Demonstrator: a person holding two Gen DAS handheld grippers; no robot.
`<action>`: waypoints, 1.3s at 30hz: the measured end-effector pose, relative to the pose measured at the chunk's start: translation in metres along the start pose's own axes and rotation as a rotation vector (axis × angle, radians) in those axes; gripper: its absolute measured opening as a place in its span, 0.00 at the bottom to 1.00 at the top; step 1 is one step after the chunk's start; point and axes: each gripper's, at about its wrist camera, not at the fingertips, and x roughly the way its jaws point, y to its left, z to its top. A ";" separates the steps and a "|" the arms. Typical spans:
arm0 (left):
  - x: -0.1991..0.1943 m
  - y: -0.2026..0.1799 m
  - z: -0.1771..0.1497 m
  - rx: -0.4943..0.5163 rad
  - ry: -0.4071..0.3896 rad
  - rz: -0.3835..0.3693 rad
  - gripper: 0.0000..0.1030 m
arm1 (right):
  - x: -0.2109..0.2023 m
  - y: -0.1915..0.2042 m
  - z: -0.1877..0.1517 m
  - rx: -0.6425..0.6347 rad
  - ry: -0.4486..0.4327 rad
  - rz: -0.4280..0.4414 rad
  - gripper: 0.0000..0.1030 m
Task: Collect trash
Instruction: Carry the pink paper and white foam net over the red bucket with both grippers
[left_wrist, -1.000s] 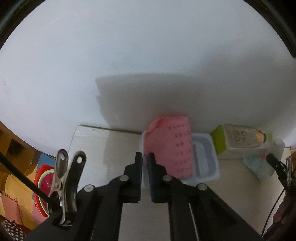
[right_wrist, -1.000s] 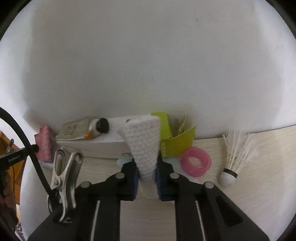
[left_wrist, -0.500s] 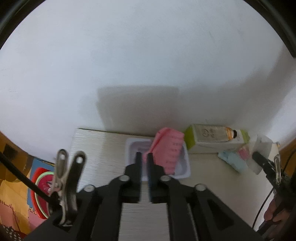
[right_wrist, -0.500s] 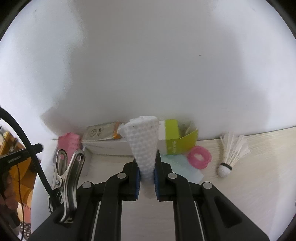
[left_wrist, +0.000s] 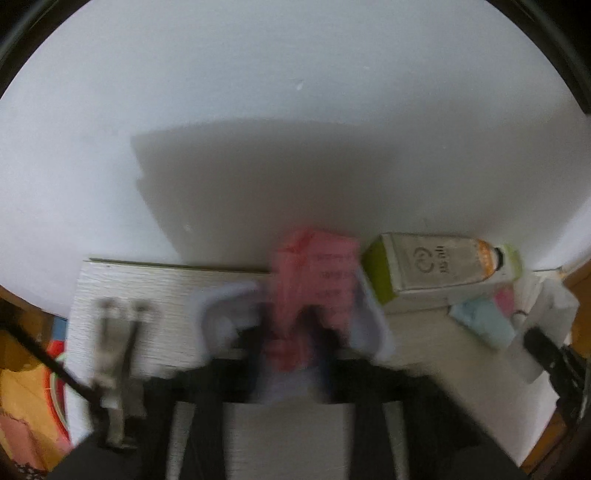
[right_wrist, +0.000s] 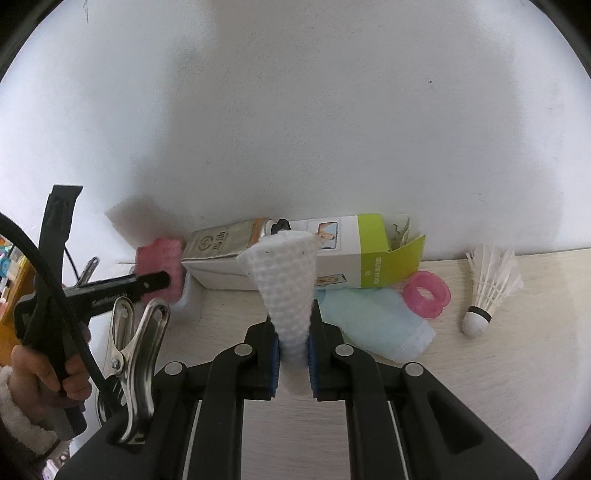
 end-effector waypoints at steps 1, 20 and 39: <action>-0.002 -0.001 -0.001 0.002 -0.002 -0.012 0.09 | 0.006 0.001 -0.006 0.000 0.002 0.001 0.12; -0.155 0.067 -0.030 -0.111 -0.156 -0.080 0.06 | -0.026 0.055 0.001 -0.013 -0.044 0.099 0.12; -0.185 0.333 -0.143 -0.413 -0.117 0.103 0.07 | 0.051 0.394 -0.034 -0.385 0.165 0.428 0.12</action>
